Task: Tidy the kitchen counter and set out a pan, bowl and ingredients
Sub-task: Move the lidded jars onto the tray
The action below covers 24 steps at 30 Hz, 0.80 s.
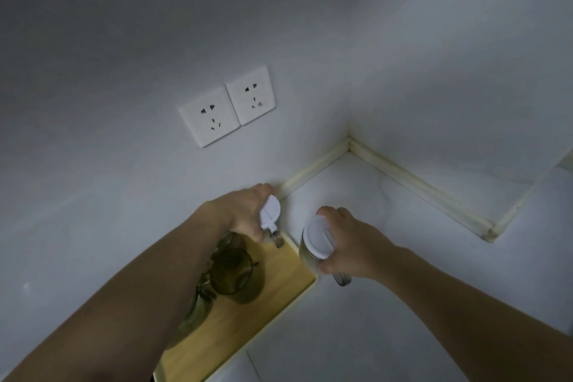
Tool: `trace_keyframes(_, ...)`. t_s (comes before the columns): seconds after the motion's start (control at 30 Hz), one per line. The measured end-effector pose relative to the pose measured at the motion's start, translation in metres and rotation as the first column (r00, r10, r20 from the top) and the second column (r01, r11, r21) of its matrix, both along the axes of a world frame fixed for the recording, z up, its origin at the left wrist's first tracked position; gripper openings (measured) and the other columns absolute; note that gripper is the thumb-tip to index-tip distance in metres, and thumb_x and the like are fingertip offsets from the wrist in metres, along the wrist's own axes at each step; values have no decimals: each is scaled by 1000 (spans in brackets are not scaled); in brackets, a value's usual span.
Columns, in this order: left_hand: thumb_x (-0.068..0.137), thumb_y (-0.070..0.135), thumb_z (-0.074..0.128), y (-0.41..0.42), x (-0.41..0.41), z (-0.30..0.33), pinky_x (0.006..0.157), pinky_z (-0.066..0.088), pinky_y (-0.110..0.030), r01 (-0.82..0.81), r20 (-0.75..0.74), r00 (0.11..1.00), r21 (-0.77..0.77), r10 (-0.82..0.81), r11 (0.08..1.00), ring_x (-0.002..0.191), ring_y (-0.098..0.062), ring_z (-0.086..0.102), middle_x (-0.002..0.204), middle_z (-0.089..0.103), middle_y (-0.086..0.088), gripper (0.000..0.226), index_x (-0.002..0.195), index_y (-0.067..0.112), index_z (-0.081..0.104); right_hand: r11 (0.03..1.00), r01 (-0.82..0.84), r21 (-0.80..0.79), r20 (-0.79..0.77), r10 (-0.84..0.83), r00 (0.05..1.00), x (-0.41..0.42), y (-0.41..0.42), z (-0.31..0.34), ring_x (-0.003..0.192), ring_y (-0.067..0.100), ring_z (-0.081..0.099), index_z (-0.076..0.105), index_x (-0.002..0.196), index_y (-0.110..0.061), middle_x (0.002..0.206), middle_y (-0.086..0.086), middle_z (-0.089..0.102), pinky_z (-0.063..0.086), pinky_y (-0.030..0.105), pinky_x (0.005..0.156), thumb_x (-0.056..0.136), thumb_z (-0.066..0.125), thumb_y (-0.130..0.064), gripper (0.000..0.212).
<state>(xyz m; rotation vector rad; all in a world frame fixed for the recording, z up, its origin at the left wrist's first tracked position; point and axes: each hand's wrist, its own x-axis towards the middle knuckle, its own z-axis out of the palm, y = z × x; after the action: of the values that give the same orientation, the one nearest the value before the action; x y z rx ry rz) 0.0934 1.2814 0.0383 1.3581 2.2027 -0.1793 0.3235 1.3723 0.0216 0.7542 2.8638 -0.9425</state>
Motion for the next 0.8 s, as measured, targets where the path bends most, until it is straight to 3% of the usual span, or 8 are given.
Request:
trace_keyframes(0.4,60,31,86,5,-25,-43,79,52,-34,89,-63,994,-46,-92,995,96,-16,50,108,47,6,81,123,27,36,997,-67,34,-34,68,997,-26,-6,-24,102,22,56,27,138,-26,124,-2,42,46,27,77,73,73,-49,83)
trace_keyframes(0.63,65,31,85,-2,-41,-55,86,43,-28,41,-38,998,-5,-41,999,120,-22,44,138,40,0,107,147,24,17,992,-104,67,-29,106,994,-37,-10,-36,105,19,55,25,140,-27,127,-3,41,46,24,76,72,75,-48,86)
trace_keyframes(0.8,64,25,84,-3,-47,-54,85,43,-29,-4,9,1000,-7,4,1000,118,-22,46,139,39,0,108,148,24,17,989,-123,80,-24,125,992,-45,-15,-43,106,20,55,24,141,-28,127,-3,41,45,24,76,72,76,-45,88)
